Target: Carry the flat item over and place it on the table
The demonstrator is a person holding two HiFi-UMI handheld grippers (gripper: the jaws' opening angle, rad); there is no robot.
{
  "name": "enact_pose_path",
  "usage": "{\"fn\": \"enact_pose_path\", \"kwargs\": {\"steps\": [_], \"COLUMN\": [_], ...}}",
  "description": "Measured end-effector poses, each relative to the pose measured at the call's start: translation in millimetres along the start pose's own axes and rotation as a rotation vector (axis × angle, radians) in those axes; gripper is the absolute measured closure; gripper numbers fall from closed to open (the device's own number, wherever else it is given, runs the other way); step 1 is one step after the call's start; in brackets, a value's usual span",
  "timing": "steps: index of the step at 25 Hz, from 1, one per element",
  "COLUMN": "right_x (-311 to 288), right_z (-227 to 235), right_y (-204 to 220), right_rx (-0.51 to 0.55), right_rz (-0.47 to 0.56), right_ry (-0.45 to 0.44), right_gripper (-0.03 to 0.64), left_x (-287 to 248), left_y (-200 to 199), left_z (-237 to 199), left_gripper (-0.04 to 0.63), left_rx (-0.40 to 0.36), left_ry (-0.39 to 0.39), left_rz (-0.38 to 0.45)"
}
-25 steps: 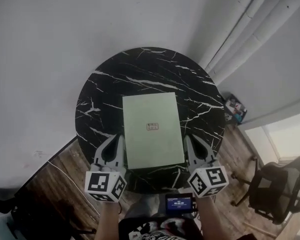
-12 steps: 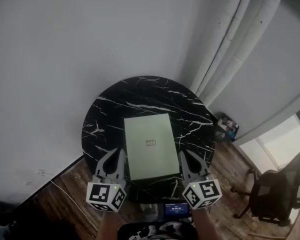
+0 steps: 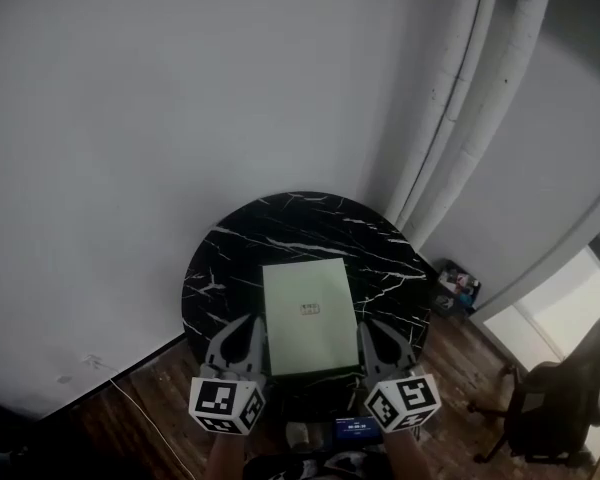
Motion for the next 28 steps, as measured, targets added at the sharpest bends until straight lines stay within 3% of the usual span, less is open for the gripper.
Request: {"fn": "enact_pose_path", "kwargs": {"steps": [28], "right_x": [13], "right_z": [0], "right_y": [-4], "right_rx": [-0.013], "right_rz": [0.004], "right_ry": [0.007], "right_gripper": [0.6], "left_x": [7], "left_y": [4], "left_z": [10], "left_gripper": [0.583], "left_rx": [0.012], "left_ry": [-0.003], "left_rz": [-0.016]}}
Point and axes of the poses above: the fingertips, and each gripper's own axes: x backward along the fingers, z to its right, y out of its underside, the point moved 5 cm from there along x, backward along the fingers, and after that the axes turned 15 degrees about z, right-handed, at the moved point
